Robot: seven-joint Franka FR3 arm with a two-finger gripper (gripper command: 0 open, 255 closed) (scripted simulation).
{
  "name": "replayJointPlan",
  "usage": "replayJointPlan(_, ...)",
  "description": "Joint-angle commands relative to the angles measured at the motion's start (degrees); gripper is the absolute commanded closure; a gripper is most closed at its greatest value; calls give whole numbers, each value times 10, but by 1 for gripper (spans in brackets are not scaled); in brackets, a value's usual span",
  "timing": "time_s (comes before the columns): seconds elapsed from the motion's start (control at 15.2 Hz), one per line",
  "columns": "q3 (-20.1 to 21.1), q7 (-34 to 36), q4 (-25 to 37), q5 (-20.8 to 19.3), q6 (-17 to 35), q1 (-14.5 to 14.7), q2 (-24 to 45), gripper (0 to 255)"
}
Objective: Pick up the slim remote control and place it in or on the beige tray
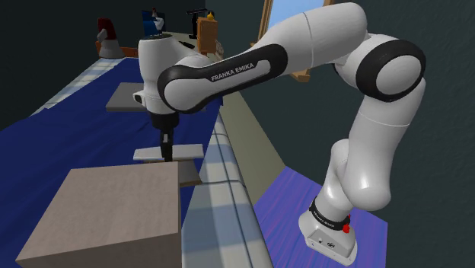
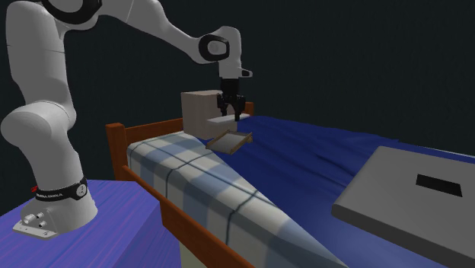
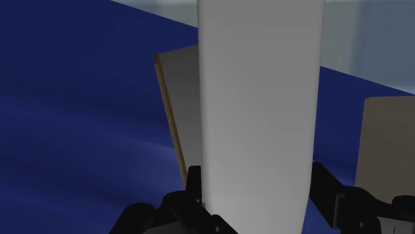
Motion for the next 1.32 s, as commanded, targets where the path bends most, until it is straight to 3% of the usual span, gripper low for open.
replayJointPlan(0.0,0,1,-7,-1,14,0,6,255)
replayJointPlan(0.59,-1,4,-48,-4,82,1,34,255)
replayJointPlan(1.12,-1,4,-48,-4,82,1,34,255)
replayJointPlan(1.19,-1,4,-48,-4,83,1,34,0)
replayJointPlan(1.25,-1,4,-48,-4,83,1,34,0)
